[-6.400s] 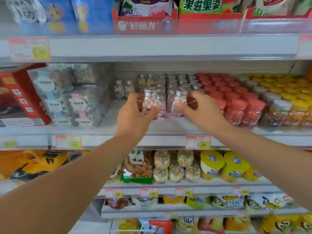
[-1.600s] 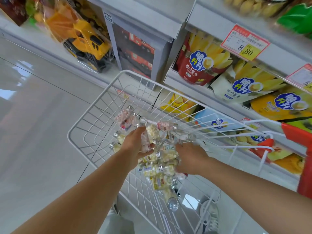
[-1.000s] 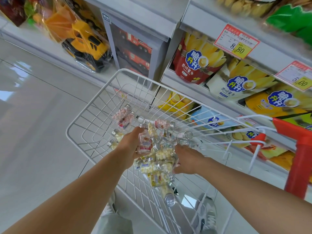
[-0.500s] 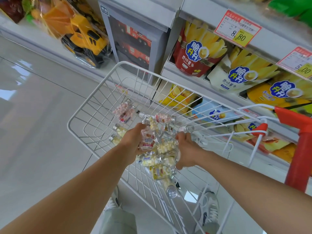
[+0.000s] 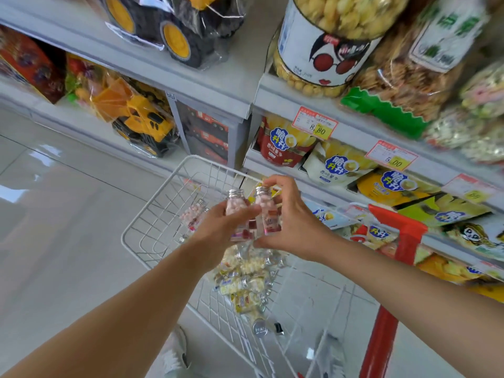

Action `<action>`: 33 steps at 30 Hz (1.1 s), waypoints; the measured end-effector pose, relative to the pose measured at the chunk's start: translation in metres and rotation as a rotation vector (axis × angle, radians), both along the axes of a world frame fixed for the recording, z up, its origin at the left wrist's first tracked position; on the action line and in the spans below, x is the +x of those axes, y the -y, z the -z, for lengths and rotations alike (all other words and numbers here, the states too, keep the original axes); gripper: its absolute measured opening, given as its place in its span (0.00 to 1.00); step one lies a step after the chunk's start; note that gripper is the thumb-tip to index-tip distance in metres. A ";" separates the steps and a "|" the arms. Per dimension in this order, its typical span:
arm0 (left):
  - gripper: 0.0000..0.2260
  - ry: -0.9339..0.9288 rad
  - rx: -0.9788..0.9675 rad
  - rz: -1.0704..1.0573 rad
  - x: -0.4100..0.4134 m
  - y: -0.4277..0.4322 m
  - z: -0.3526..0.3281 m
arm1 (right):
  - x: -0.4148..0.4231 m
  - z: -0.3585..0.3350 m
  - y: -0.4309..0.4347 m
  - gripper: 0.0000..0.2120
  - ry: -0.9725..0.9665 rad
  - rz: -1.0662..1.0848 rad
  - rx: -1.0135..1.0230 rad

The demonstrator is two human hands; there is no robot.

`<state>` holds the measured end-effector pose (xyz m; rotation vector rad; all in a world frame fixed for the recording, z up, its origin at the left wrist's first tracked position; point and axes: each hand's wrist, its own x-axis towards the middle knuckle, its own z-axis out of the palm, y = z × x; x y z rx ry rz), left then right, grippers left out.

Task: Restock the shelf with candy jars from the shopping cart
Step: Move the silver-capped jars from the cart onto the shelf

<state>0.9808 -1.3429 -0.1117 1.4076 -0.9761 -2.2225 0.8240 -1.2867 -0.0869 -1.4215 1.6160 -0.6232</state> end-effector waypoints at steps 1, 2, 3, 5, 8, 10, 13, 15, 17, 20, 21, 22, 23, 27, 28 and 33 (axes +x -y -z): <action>0.23 -0.015 -0.038 0.022 -0.003 0.002 -0.012 | -0.004 -0.013 -0.001 0.44 -0.006 -0.004 -0.024; 0.23 -0.016 -0.067 0.040 -0.007 0.004 -0.026 | -0.009 -0.027 -0.002 0.44 -0.015 -0.011 -0.042; 0.24 -0.017 -0.095 0.054 -0.012 0.004 -0.040 | -0.014 -0.042 -0.005 0.44 -0.018 -0.018 -0.056; 0.22 -0.023 -0.141 0.071 -0.023 0.004 -0.071 | -0.026 -0.071 -0.011 0.41 0.000 -0.022 -0.090; 0.13 -0.042 -0.190 0.078 -0.040 0.004 -0.120 | -0.048 -0.120 -0.020 0.28 0.094 0.016 -0.125; 0.08 -0.036 -0.200 0.067 -0.052 0.003 -0.155 | -0.062 -0.154 -0.027 0.20 0.182 0.087 -0.139; 0.10 -0.028 -0.242 0.130 -0.073 -0.001 -0.210 | -0.081 -0.203 -0.032 0.19 0.162 0.192 -0.230; 0.12 -0.027 -0.291 0.161 -0.086 -0.004 -0.244 | -0.092 -0.236 -0.039 0.20 0.150 0.225 -0.273; 0.29 -0.034 -0.356 0.209 -0.101 -0.006 -0.275 | -0.106 -0.270 -0.049 0.20 0.111 0.246 -0.311; 0.35 -0.036 -0.461 0.261 -0.127 -0.015 -0.322 | -0.127 -0.318 -0.066 0.19 0.075 0.282 -0.385; 0.28 -0.035 -0.474 0.230 -0.137 -0.017 -0.335 | -0.135 -0.332 -0.071 0.19 0.063 0.300 -0.410; 0.23 -0.034 -0.485 0.208 -0.148 -0.020 -0.349 | -0.143 -0.344 -0.076 0.18 0.052 0.320 -0.434; 0.17 -0.044 -0.495 0.198 -0.159 -0.022 -0.358 | -0.152 -0.354 -0.081 0.18 0.041 0.342 -0.457; 0.03 -0.049 -0.618 0.167 -0.198 -0.032 -0.393 | -0.195 -0.385 -0.099 0.16 -0.083 0.453 -0.585; 0.05 -0.062 -0.657 0.173 -0.205 -0.035 -0.399 | -0.205 -0.390 -0.101 0.16 -0.121 0.485 -0.612; 0.08 -0.007 -0.938 0.221 -0.240 -0.034 -0.413 | -0.245 -0.399 -0.102 0.18 -0.265 0.589 -0.696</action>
